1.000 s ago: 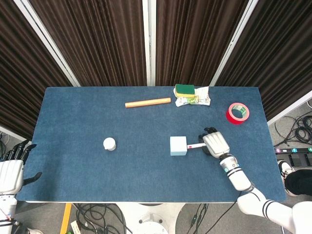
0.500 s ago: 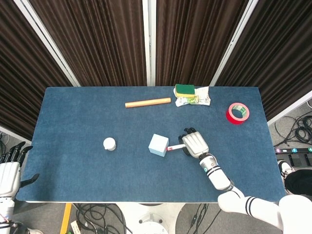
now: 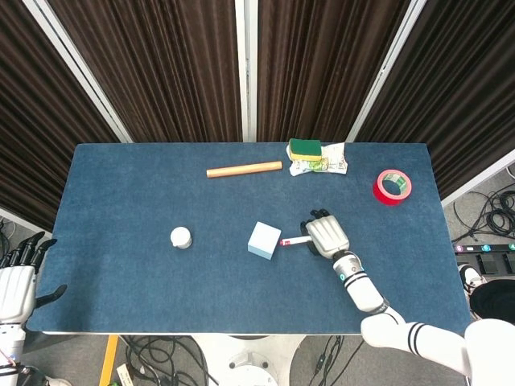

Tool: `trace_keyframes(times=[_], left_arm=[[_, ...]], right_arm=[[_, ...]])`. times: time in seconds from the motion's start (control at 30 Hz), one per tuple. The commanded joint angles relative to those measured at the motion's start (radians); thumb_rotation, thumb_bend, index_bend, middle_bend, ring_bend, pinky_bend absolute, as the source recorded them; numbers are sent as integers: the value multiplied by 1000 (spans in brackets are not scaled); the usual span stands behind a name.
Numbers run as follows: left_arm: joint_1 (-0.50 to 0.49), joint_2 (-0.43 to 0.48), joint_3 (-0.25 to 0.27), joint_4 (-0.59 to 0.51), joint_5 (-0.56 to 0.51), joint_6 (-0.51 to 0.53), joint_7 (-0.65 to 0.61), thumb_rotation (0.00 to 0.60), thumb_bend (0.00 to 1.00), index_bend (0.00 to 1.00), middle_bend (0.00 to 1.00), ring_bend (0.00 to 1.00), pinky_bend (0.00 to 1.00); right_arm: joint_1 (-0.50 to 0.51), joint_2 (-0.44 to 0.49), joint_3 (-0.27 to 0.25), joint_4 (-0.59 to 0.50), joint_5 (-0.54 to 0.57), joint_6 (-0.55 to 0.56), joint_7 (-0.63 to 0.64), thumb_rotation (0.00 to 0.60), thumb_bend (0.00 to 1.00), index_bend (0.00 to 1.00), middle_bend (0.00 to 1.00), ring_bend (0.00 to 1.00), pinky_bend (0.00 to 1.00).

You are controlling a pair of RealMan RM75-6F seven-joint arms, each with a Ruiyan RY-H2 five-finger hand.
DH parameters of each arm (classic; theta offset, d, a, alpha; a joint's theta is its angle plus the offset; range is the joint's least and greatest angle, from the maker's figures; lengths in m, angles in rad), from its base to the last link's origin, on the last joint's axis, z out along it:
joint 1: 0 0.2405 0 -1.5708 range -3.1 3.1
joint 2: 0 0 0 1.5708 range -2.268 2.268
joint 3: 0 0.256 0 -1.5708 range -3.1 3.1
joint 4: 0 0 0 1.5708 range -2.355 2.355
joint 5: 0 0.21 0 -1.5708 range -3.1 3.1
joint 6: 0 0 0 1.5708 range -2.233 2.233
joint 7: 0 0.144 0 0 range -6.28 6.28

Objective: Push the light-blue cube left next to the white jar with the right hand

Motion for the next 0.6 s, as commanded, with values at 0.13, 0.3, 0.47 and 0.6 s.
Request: trace_keyframes(times=[0.13, 0.3, 0.47, 0.6], left_arm=[[6, 1, 3, 2, -2, 3, -3, 600, 93, 258, 222, 159, 237], [9, 1, 2, 7, -4, 5, -7, 600, 92, 258, 222, 159, 237], [10, 0, 3, 12, -6, 2, -13, 600, 92, 258, 222, 159, 237], [12, -1, 4, 17, -7, 1, -16, 600, 92, 258, 222, 159, 237]], right_arm=[[59, -54, 30, 37, 73, -30, -68, 600, 427, 567, 542, 177, 186], [105, -93, 55, 54, 130, -39, -114, 600, 428, 568, 542, 178, 180], [150, -124, 76, 62, 174, -44, -152, 600, 428, 568, 543, 178, 179], [185, -146, 87, 65, 208, -50, -180, 600, 427, 570, 544, 178, 178]])
